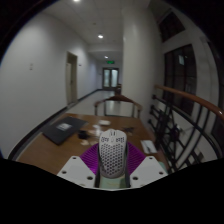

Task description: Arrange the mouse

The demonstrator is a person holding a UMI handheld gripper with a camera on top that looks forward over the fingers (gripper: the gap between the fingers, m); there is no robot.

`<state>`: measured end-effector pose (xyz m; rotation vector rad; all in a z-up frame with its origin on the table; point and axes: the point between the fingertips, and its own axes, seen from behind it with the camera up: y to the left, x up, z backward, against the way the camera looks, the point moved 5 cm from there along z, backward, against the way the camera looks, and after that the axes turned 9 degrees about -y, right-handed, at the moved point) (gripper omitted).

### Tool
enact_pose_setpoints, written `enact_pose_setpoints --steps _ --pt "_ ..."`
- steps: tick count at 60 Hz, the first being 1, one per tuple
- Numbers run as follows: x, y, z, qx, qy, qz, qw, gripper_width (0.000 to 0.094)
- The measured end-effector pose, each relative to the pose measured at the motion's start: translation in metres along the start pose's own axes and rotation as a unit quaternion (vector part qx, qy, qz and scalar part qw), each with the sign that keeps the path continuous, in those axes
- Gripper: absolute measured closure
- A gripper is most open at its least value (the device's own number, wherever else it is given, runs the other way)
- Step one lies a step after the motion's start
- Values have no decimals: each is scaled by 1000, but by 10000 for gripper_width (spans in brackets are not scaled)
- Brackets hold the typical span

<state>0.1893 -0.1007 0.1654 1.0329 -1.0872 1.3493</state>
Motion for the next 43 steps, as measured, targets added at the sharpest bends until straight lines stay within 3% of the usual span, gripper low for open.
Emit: enact_pose_setpoints --steps 5,12,18,20,26,33,43 --pt "-52 -43 -12 -45 51 -15 998 600" --pt "-147 -62 -22 -55 135 -33 989 599" --pt "-163 -48 -44 -43 163 -45 985 595" --pt "-158 -50 -44 -40 153 -58 986 588" --pt "-158 -39 -63 -22 162 -56 985 407" --pt "-156 -29 -59 3 172 -32 984 69" --pt "-153 -25 -28 19 167 -35 985 86"
